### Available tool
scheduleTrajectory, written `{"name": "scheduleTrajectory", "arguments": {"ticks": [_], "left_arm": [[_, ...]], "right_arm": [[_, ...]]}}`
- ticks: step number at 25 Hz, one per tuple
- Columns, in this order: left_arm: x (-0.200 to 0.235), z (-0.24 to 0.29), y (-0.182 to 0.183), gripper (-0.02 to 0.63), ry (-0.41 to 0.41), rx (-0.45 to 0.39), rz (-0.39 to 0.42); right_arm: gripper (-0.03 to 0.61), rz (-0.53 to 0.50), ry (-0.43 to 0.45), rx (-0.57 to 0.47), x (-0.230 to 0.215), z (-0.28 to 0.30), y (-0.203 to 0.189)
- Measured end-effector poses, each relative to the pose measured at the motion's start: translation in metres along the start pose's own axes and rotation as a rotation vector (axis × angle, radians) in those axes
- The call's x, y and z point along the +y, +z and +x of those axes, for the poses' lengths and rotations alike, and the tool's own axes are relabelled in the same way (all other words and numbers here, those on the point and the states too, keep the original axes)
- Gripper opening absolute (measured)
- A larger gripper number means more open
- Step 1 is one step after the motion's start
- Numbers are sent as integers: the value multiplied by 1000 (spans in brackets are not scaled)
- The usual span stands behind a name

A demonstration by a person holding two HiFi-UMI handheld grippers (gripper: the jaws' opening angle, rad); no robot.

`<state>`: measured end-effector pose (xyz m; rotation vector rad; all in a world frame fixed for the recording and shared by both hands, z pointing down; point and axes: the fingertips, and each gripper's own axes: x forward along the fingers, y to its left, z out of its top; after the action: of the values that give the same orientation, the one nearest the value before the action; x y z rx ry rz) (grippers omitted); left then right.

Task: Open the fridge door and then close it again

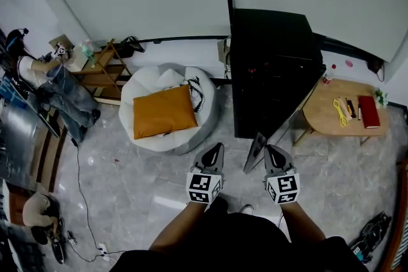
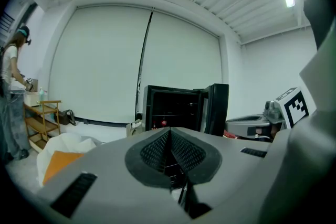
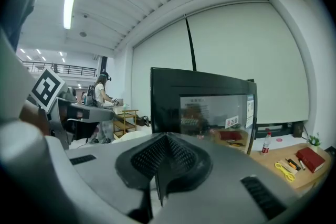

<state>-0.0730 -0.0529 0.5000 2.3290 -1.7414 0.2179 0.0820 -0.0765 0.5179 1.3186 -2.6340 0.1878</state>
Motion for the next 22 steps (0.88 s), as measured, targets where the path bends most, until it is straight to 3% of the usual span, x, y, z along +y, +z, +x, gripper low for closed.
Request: {"name": "scheduleTrajectory", "arguments": {"ticks": [7, 22], "left_arm": [[16, 6, -3, 21, -3, 48, 5], [50, 17, -10, 21, 21, 51, -12]], "right_arm": [[18, -18, 20, -4, 7, 21, 5], [18, -6, 26, 5, 16, 68, 10]]}}
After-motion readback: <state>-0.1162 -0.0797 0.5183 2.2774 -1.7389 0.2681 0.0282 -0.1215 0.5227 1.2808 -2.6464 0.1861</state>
